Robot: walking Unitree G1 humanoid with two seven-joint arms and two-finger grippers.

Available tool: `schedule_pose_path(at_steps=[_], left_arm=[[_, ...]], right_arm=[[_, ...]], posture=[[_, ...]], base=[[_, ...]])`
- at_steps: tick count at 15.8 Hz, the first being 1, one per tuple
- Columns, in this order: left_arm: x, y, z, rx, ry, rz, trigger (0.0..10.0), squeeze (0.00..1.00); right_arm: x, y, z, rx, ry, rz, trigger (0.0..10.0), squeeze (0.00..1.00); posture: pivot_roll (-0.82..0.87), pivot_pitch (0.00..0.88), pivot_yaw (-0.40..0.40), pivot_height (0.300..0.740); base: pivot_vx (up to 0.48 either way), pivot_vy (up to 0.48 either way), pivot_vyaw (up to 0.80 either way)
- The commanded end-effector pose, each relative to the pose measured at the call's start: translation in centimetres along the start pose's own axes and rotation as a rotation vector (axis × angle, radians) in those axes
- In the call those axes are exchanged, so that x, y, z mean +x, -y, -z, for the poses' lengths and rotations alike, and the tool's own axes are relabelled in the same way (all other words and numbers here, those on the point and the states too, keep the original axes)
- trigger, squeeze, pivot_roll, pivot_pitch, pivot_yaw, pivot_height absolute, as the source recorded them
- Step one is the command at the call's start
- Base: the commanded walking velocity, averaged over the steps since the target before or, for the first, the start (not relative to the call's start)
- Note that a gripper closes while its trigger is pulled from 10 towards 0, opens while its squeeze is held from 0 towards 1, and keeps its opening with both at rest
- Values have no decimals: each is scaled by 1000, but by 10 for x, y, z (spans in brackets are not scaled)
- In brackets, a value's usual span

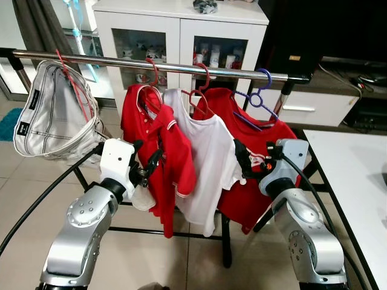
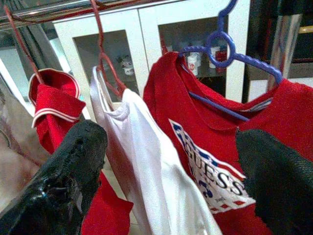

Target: Hang hanger

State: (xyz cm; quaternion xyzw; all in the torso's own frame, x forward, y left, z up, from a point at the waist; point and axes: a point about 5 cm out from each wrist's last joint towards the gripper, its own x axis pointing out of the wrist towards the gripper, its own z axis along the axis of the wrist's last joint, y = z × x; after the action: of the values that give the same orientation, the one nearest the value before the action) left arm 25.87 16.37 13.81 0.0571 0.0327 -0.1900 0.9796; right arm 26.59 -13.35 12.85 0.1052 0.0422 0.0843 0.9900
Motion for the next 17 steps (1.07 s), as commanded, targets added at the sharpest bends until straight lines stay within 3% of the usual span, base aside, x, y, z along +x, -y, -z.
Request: schedule_pose_path(at_steps=[1, 13, 15, 17], left_arm=[[1, 5, 0, 1, -11, 23, 10000, 0], [-2, 1, 2, -6, -15, 15, 10000, 0], [-3, 6, 4, -10, -36, 38, 10000, 0], [-6, 8, 6, -75, -63, 45, 10000, 0]], right_arm=[[-2, 5, 0, 10, -6, 28, 10000, 1000], [3, 1, 0, 12, -20, 6, 10000, 1000], [2, 4, 5, 12, -37, 18, 10000, 1000], [1, -1, 5, 27, -35, 3, 10000, 1000]], posture=[[13, 0, 9, 740], [22, 0, -4, 740], [31, 0, -9, 740], [34, 0, -3, 740]], base=[[0, 262, 0], [0, 252, 0], [0, 247, 0], [0, 263, 0]])
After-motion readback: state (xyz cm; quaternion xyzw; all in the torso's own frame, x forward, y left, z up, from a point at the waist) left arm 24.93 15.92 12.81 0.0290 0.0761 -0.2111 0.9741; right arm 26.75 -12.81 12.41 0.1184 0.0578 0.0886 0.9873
